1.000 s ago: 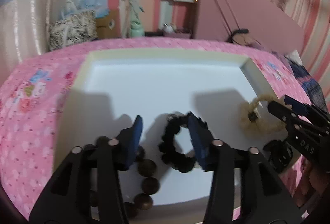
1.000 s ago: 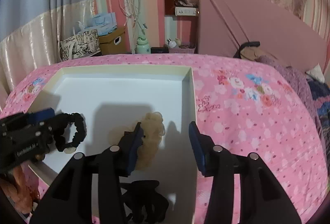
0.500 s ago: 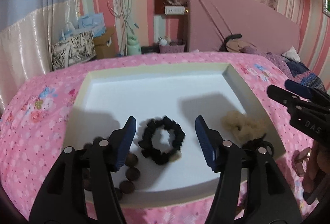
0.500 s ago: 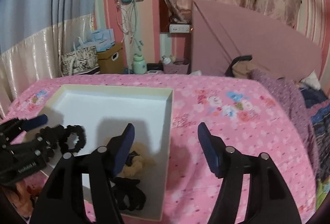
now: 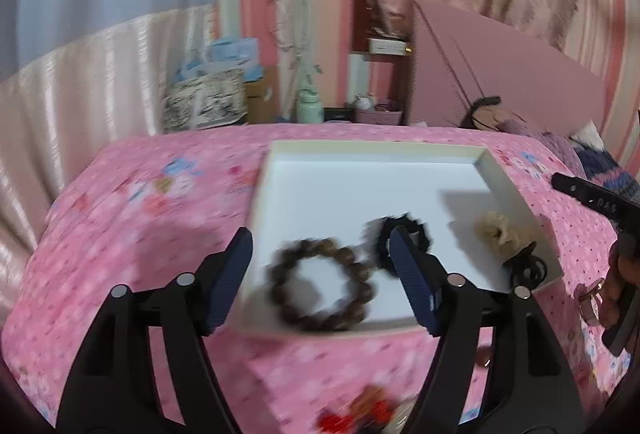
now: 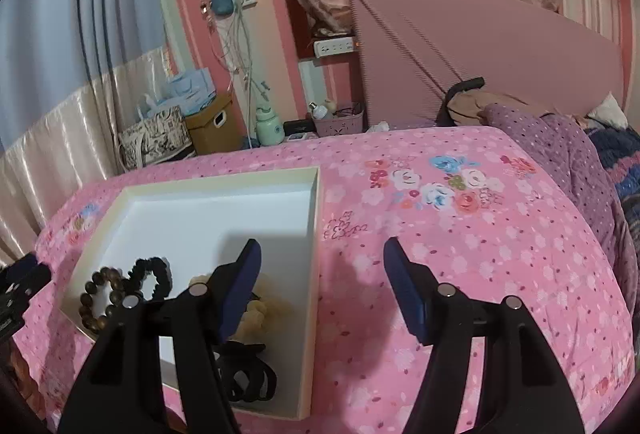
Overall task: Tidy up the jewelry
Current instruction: 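Open both tools to drop the scrunchies in the tray and withdraw, then grasp the red tassel charm with the left tool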
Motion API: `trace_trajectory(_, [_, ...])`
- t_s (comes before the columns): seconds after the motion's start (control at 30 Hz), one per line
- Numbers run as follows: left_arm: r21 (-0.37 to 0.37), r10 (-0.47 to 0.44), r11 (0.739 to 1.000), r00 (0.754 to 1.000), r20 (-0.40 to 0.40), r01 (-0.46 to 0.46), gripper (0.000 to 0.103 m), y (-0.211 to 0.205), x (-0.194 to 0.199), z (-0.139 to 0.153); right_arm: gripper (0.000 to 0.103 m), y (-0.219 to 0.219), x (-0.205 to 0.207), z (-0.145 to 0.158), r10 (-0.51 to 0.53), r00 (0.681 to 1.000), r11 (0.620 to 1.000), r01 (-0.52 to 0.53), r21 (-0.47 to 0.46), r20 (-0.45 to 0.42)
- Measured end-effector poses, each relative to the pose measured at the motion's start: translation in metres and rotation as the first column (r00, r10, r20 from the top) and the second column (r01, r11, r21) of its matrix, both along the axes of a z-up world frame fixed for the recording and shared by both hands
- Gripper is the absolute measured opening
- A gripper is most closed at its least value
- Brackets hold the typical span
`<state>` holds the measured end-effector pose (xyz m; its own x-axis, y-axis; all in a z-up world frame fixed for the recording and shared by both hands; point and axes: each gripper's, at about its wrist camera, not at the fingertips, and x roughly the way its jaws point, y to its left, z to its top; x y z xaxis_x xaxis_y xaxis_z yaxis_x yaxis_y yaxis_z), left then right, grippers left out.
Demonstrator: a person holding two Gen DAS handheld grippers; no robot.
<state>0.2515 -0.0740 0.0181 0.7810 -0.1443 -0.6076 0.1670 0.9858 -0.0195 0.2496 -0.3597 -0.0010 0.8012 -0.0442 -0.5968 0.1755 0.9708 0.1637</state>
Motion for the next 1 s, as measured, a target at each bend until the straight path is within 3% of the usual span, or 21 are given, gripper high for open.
trace_trajectory(0.1, [-0.01, 0.019, 1.0, 1.0, -0.009, -0.019, 0.072, 0.027, -0.019, 0.001, 0.064, 0.005, -0.005, 0.01, 0.006, 1.0, 1.0, -0.006, -0.021, 0.019])
trace_trajectory(0.3, [0.063, -0.033, 0.997, 0.999, -0.012, 0.034, 0.072, 0.038, -0.056, -0.012, 0.064, 0.03, -0.034, 0.024, 0.066, 0.997, 0.998, -0.066, -0.026, 0.029])
trace_trajectory(0.43, [0.052, -0.053, 0.997, 0.998, -0.035, 0.055, 0.072, 0.038, -0.069, -0.026, 0.064, 0.038, -0.07, 0.013, 0.093, 0.996, 0.995, -0.093, -0.019, 0.008])
trace_trajectory(0.67, [0.035, -0.059, 0.997, 0.996, -0.072, 0.062, 0.075, 0.041, -0.081, -0.057, 0.064, 0.031, -0.122, -0.012, 0.052, 0.998, 0.998, -0.053, -0.033, -0.016])
trace_trajectory(0.83, [0.021, -0.017, 1.0, 0.996, -0.087, 0.019, 0.074, 0.054, -0.072, -0.063, 0.064, 0.032, -0.138, -0.027, 0.05, 0.998, 0.998, -0.051, -0.032, -0.025])
trace_trajectory(0.9, [0.045, 0.005, 0.999, 0.994, -0.107, 0.0, 0.067, 0.057, -0.067, -0.068, 0.064, 0.034, -0.137, -0.033, 0.06, 0.998, 0.998, -0.061, -0.028, -0.035])
trace_trajectory(1.0, [0.019, -0.04, 0.999, 0.987, -0.153, 0.043, 0.063, 0.056, -0.063, -0.076, 0.064, 0.036, -0.135, -0.042, 0.061, 0.997, 0.998, -0.061, -0.012, -0.045])
